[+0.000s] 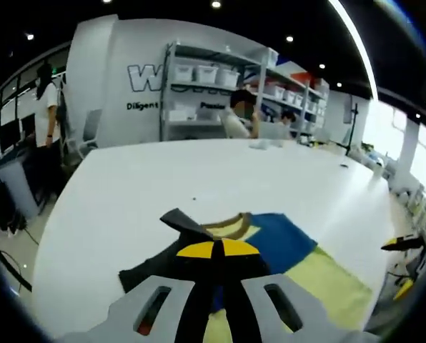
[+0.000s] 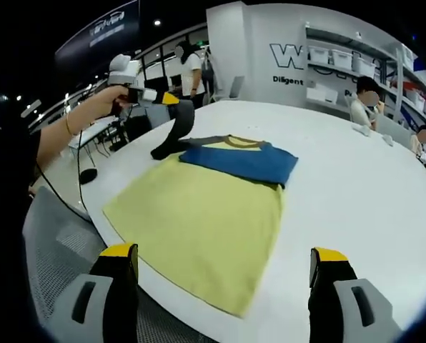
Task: Fold the garment on the visible template until the final outline fits inside the template.
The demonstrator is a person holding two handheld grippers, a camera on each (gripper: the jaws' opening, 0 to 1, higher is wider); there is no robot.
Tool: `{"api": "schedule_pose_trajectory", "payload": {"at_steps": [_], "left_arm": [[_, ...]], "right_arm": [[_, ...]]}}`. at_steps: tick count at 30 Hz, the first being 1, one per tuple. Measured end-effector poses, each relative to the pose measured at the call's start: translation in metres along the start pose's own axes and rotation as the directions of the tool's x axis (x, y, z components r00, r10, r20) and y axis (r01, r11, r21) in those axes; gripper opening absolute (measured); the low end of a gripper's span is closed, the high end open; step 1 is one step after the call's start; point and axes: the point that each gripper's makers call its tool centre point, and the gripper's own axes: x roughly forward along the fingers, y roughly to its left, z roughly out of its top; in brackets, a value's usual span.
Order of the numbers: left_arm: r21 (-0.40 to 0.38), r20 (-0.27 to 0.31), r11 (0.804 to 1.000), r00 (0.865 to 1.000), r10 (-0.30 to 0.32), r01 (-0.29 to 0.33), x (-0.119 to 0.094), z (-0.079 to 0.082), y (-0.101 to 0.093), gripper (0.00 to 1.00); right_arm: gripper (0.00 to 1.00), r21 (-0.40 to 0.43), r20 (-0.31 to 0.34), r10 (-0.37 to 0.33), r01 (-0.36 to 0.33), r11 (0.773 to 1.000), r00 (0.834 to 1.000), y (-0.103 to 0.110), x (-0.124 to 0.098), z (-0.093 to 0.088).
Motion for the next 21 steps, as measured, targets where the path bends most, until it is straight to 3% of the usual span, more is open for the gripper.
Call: {"api": "schedule_pose_trajectory", "payload": {"at_steps": [8,18,21], "left_arm": [[-0.049,0.084,0.993,0.991,-0.104,0.109,0.022,0.016,-0.041,0.00],[-0.148,0.156,0.969,0.972,-0.176,0.200,0.046,0.021,-0.083,0.00],[-0.136,0.160,0.963,0.964,-0.210,0.232,0.052,0.017,-0.099,0.00]], "right_arm": [[0.99,0.005,-0.004,-0.003,0.003,1.000,1.000,-0.002,0.000,-0.002],[0.99,0.010,-0.012,-0.007,0.007,1.000,1.000,-0.004,-0.001,-0.006],[0.99,0.014,-0.016,-0.011,0.011,1.000,1.000,-0.005,-0.001,-0.008]]}}
